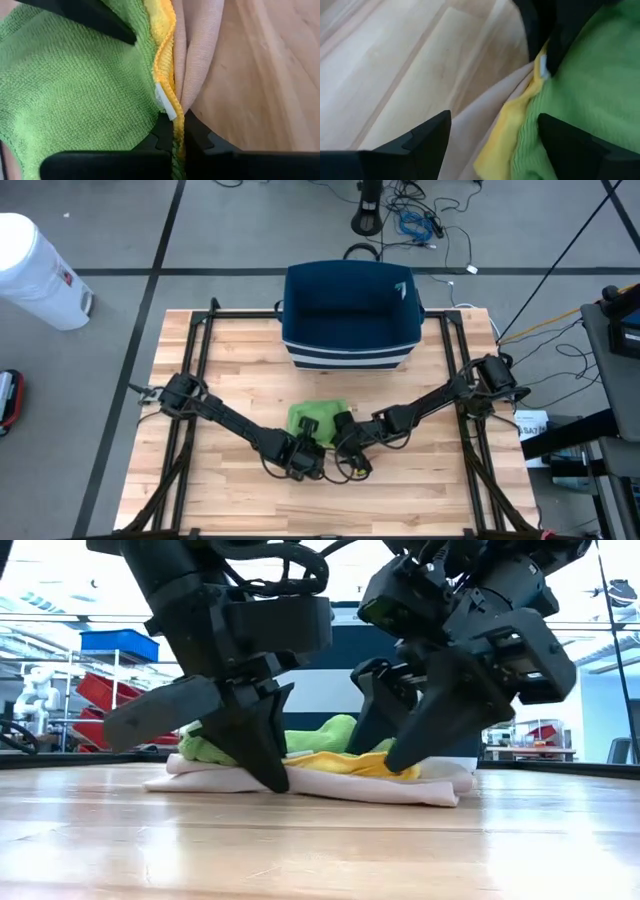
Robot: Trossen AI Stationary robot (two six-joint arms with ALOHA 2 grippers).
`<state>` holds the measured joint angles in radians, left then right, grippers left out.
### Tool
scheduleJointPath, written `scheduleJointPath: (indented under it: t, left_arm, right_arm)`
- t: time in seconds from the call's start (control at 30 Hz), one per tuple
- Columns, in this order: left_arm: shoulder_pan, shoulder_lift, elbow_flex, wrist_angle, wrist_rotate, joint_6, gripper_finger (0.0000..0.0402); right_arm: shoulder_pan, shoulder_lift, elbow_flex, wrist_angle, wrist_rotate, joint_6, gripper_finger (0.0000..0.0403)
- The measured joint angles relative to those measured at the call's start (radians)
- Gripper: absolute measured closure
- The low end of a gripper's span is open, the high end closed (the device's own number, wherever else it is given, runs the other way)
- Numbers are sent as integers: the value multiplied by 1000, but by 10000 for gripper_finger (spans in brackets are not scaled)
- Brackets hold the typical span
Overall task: Fold towel
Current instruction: Put the stack of folded towels into the laundry organizer
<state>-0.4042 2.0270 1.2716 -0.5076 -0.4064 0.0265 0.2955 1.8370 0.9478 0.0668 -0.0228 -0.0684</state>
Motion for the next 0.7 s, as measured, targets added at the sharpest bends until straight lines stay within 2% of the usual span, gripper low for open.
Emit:
scheduleJointPath:
  t: [0.43,0.7]
  left_arm:
    - [28,1,0,38,6,-41,389]
    - [48,1,0,73,13,-70,389]
  right_arm:
    - [33,0,3,25,206,47,115]
    - [34,0,3,16,264,61,115]
